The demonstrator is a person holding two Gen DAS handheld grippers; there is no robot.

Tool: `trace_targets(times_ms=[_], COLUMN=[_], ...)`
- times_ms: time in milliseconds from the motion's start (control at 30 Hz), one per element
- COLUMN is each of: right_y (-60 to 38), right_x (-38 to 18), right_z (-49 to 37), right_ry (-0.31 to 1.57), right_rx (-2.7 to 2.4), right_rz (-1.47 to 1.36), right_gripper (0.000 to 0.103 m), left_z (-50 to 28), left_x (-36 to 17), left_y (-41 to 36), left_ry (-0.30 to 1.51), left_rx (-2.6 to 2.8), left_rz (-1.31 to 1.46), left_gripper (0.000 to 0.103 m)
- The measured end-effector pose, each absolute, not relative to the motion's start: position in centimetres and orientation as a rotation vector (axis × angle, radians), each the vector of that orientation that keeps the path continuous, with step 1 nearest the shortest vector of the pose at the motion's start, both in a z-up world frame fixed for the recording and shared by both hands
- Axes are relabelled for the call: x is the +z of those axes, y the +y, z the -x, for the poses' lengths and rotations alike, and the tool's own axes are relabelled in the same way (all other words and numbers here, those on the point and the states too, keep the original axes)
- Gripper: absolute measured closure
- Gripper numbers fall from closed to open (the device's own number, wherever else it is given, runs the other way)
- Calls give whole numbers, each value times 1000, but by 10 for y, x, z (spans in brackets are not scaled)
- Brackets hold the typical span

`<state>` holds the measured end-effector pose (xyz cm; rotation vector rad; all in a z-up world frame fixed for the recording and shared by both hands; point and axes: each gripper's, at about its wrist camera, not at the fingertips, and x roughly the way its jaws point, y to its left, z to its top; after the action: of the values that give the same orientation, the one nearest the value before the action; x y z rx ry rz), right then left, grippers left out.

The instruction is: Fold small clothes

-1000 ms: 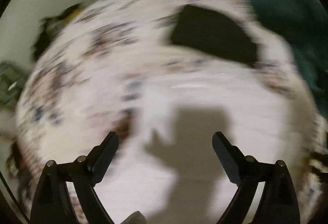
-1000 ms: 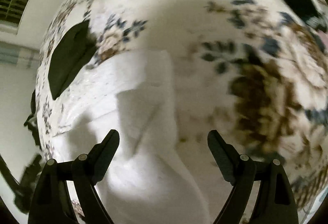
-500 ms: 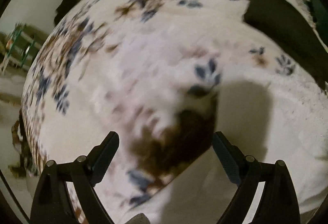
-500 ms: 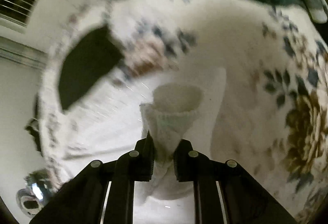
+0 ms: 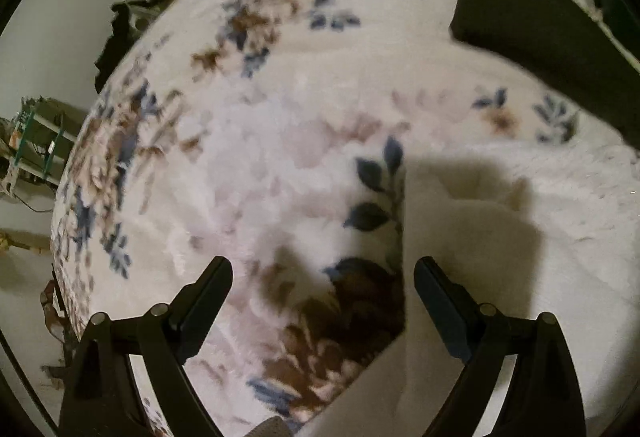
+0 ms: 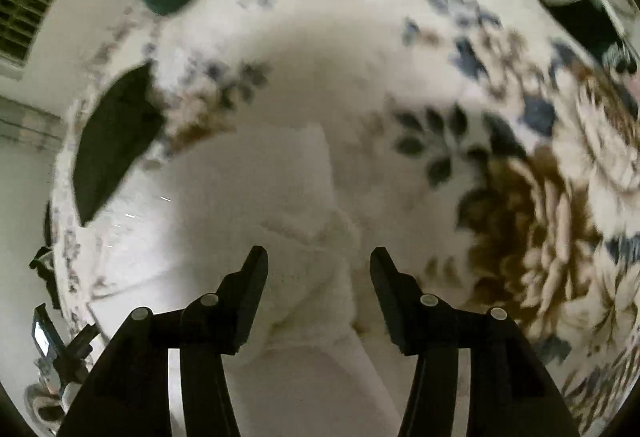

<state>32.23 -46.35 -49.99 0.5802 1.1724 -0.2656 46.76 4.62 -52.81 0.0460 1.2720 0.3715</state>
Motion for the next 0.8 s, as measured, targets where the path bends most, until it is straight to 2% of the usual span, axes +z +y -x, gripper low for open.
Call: trace_targets(times_ms=[67, 167, 267, 467, 667, 733, 800], right_y=[-442, -411, -409, -443, -475, -464, -441], right_x=[-499, -517, -546, -540, -502, -512, -537], right_z=[-338, -370, -378, -319, -323, -345, -366], right_ry=[1203, 1308, 1491, 1603, 1425, 1444, 1550], right_rx=[-237, -204, -261, -313, -332, -291, -247], right_rz=[-458, -246, -72, -165, -466, -424, -298], right_gripper=[42, 42, 43, 43, 43, 43, 43], left_z=[-466, -471, -479, -490, -483, -475, -468], left_x=[-523, -538, -561, -567, -543, -535, -540], left_y=[34, 15, 15, 48, 52, 41, 25], left_ry=[1254, 1268, 1318, 1350, 1330, 1322, 1338], left_rx=[343, 320, 325, 333, 315, 265, 229], left_rz=[-92, -189, -236, -157, -79, -69, -109], left_gripper=[10, 10, 10, 8, 8, 8, 8])
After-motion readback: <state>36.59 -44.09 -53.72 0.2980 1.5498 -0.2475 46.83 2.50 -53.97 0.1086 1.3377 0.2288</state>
